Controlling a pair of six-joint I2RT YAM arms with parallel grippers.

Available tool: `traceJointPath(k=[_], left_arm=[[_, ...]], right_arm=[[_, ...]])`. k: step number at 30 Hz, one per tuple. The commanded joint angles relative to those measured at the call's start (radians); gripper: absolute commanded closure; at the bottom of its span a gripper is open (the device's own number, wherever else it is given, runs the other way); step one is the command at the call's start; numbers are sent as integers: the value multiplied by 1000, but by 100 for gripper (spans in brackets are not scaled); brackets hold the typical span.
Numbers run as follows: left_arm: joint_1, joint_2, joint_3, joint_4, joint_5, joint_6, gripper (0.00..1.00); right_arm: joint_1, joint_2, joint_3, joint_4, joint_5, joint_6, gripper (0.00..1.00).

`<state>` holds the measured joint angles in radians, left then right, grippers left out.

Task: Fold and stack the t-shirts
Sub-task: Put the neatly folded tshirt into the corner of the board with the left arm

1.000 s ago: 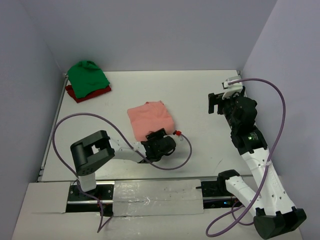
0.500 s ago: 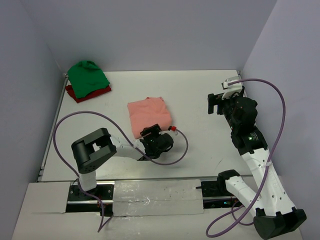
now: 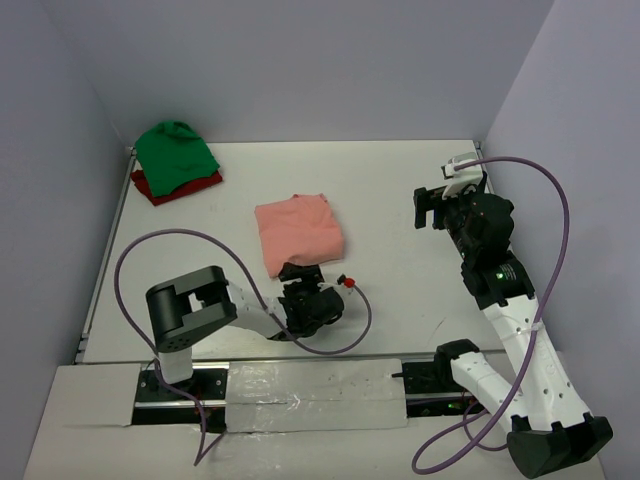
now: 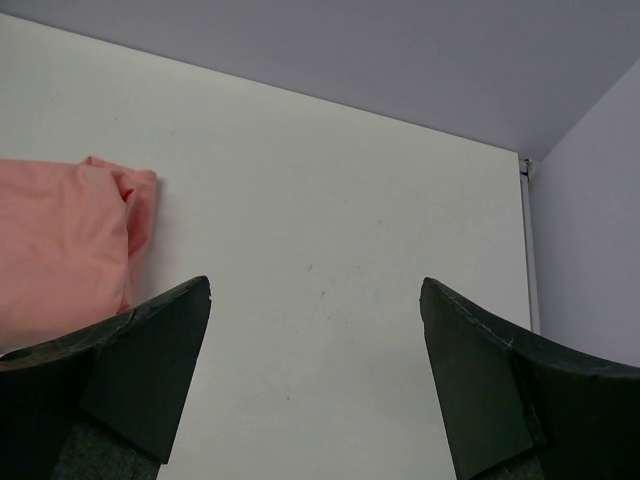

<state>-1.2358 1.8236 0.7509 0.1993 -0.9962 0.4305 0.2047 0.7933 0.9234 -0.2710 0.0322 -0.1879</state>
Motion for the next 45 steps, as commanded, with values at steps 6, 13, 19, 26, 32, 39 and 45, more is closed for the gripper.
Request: traceJointPath(k=[6,13,19,26,32,39,45], left_arm=[[30,128,-24,219,39,114,23],[108,213,45,319,99,185,23],[197,290,198,100,263,74,23],[268,347,314,-27,358,59,80],[312,347,332,-69,381,59,84],[390,266,281,-132,372,45,84],[496,160,234,-161,372,54,82]], right_arm=[[-4,-16,14,24,-23,-4,8],[-5,3,19,21,-26,-7,8],[-4,1,23,21,-26,-7,8],[-4,-19,29,16,-57,-5,8],[-5,-51,28,7,-71,-1,8],[-5,-69,40,-2,-83,4,8],[-7,-71,42,-5,-84,2,8]])
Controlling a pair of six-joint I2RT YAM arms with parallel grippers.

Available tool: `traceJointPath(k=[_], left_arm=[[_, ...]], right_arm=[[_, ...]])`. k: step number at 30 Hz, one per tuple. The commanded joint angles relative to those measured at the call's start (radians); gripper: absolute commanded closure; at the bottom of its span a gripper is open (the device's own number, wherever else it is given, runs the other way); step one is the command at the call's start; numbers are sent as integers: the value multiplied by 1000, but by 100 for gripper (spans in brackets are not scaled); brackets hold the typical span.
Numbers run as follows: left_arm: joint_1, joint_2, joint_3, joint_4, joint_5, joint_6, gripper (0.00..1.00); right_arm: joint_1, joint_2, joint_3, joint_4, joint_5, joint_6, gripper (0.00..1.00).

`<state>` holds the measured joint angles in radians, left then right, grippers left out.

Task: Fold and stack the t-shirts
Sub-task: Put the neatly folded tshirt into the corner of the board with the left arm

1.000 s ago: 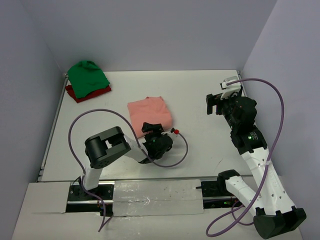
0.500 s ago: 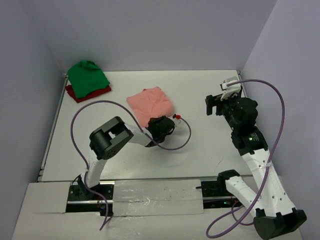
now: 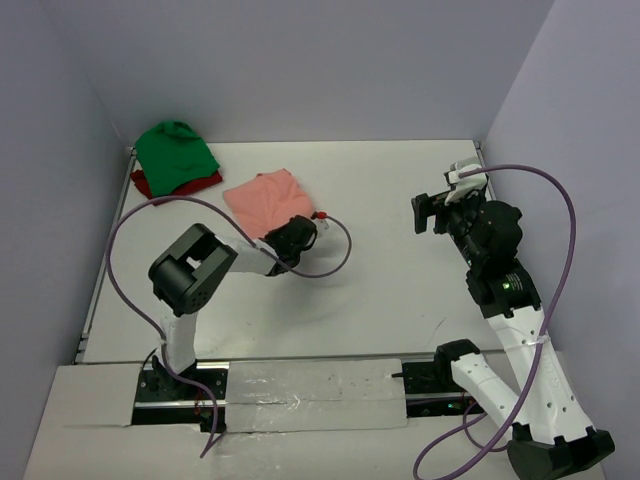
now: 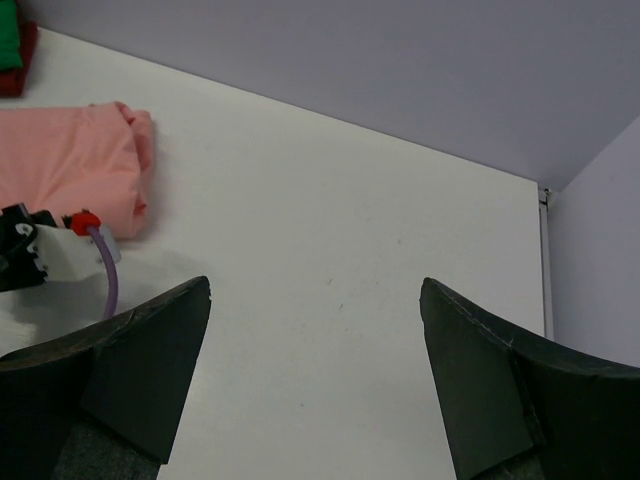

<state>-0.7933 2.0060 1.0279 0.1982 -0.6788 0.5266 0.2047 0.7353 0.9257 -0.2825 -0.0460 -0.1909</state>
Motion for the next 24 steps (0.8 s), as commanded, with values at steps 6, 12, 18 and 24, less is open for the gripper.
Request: traceJointPath(k=[6,12,18,24], left_arm=[[184,-102,-72,-186,65,-36,80],[256,-160,-126,-236,77,-28,80],[331,-230,-195,-263,78,-8,80],[400,-309,-284,-252,64,33,79]], right_arm=[[-5,-34,41,5,-6,5,8],[-8,-40,45,5,1,4,8],[-8,-50,47,3,1,2,8],[-8,-54,47,3,1,2,8]])
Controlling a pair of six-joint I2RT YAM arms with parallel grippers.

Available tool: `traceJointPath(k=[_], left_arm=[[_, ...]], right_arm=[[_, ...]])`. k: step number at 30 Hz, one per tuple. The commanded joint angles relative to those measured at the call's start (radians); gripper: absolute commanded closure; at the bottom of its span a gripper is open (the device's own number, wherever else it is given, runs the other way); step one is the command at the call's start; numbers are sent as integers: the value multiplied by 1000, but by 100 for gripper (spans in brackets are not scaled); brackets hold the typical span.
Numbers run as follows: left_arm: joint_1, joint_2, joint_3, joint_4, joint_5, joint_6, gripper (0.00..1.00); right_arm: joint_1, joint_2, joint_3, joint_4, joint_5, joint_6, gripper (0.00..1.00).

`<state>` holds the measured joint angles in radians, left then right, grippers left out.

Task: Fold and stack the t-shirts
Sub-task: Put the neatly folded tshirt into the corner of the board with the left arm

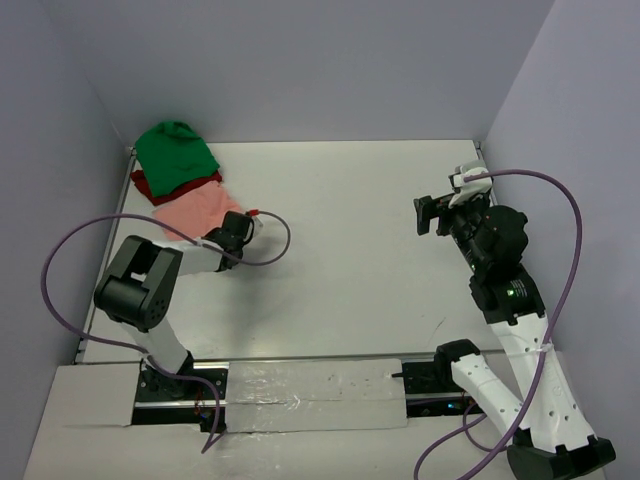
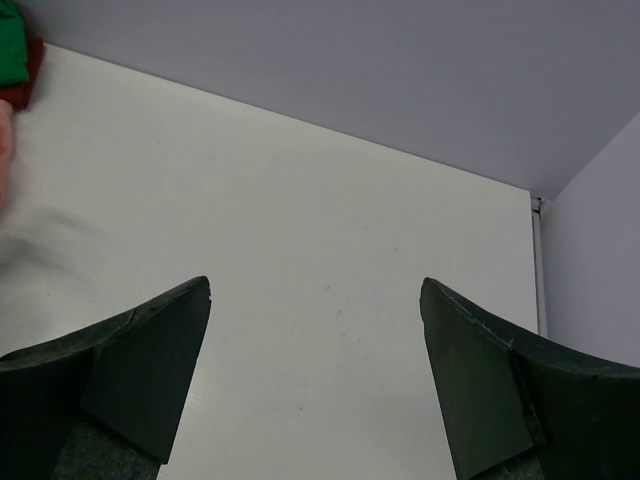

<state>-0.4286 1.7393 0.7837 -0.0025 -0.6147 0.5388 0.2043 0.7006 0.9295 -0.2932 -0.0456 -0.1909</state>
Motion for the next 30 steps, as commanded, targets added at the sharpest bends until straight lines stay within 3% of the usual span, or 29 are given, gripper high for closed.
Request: traceJointPath(k=[1,6,16,22,30], left_arm=[[63,-44,-43,-48,-2,27,78],[113,-38,-38,-33,13,27,78],[74,-138,46,-129,70,-45,78],[67,-221,199,-221,95,-39,78],[134,-130,477,-189,116,27,78]], right_arm=[[-8,-21,43,14,3,2,8],[-8,-32,40,16,-2,2,8],[-8,-33,34,19,0,-1,8],[-8,-39,26,20,4,-4,8],[-9,-46,17,25,27,-12,8]])
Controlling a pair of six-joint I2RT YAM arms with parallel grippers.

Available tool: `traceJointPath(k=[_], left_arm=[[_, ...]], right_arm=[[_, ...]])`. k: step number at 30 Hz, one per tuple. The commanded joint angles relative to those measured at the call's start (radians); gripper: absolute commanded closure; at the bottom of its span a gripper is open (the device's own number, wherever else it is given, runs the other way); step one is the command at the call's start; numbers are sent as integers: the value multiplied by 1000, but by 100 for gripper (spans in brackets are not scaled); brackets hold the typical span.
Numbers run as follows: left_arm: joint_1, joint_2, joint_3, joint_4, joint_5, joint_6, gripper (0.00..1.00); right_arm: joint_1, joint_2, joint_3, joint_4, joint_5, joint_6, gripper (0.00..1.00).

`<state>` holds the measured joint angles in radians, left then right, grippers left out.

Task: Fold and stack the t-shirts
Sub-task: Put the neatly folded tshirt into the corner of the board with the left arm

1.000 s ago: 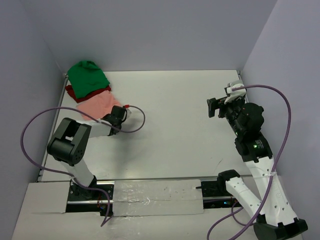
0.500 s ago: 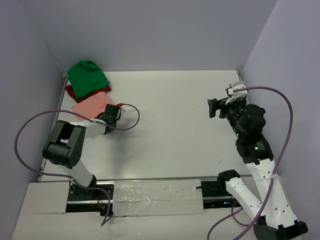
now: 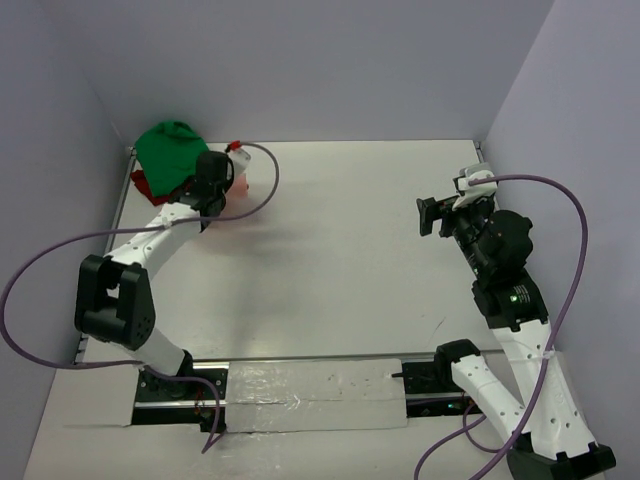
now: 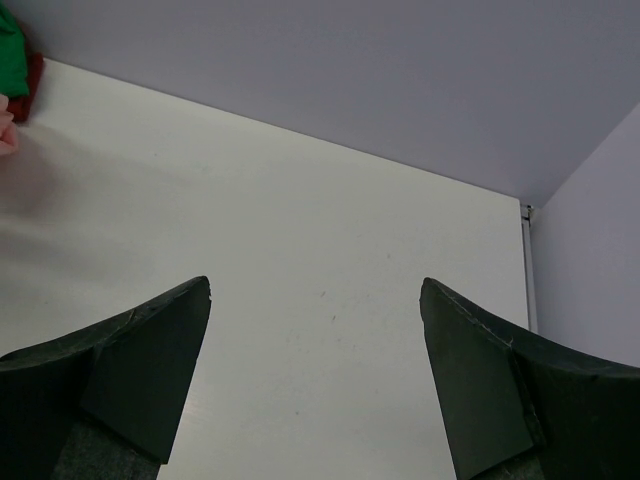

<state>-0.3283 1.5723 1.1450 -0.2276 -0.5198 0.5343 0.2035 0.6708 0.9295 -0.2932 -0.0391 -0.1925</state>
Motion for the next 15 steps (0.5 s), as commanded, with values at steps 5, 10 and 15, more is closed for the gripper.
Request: traceJointPath(k=[5,10,15], left_arm=[[133,173,295,92,67,73,78],[245,339,487,129,98,92,77],[324,552,764,197,103,99,78]], right_arm=[[-13,-8,17,29,31,-18,8],[-18,9,17,32,33,-24,8],[-16,53,9,39,34,-33,8]])
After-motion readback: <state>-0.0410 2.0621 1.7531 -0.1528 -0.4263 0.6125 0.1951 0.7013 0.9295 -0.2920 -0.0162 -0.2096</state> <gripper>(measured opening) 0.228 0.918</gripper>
